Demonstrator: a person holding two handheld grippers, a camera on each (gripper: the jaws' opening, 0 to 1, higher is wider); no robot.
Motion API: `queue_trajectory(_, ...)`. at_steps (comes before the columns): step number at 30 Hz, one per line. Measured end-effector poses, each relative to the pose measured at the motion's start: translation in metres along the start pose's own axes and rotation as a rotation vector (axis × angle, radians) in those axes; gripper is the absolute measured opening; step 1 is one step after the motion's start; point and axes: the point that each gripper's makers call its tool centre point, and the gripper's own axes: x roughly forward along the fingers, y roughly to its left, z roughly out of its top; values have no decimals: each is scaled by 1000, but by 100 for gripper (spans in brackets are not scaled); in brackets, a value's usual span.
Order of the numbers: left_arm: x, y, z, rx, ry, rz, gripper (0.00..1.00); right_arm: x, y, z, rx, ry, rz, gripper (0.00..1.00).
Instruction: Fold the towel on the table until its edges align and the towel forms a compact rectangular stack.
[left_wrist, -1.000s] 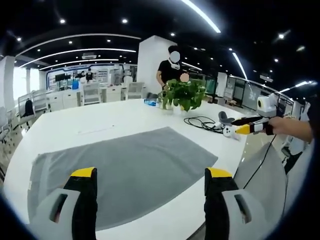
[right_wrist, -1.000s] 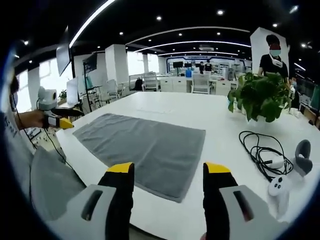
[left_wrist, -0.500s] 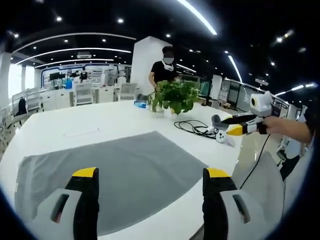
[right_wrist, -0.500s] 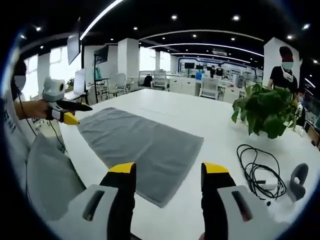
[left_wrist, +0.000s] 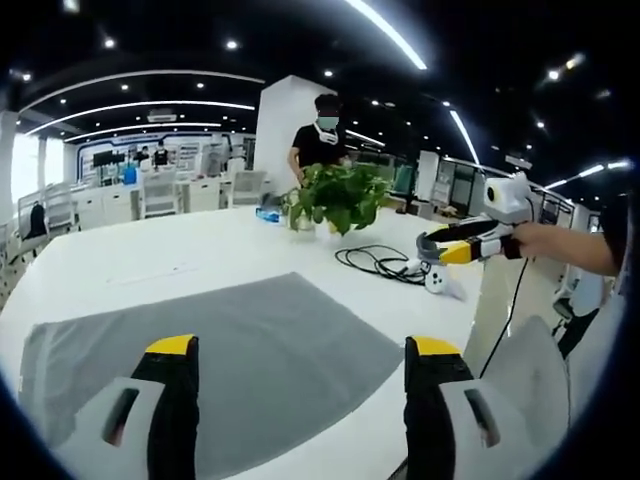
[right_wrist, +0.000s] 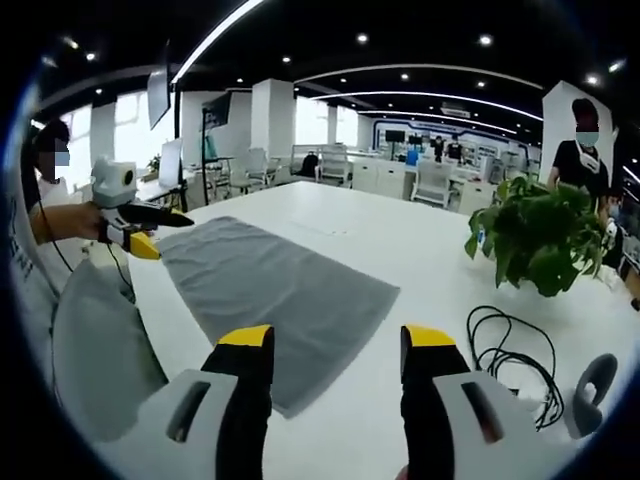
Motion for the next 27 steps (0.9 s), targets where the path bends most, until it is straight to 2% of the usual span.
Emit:
queue_trajectory(11, 34, -45, 4, 51, 3, -84, 82, 12, -33, 4, 6, -28, 21, 50)
queue_trajectory(14, 45, -59, -3, 118, 26, -122, 82, 19, -40, 3, 8, -31, 25, 50)
queue_trajectory(19, 62, -77, -13, 132, 40, -174, 79, 35, -50, 1, -8, -29, 34, 49)
queue_trajectory(21, 69, -87, -17, 159, 52, -208, 79, 39, -54, 2, -17, -28, 36, 49)
queue_trajectory(22, 73, -96, -19, 183, 60, -246, 79, 42, -56, 2, -25, -30, 39, 49)
queue_trajectory(27, 88, -117, -23, 243, 84, -314, 74, 56, -66, 4, -16, -28, 51, 49)
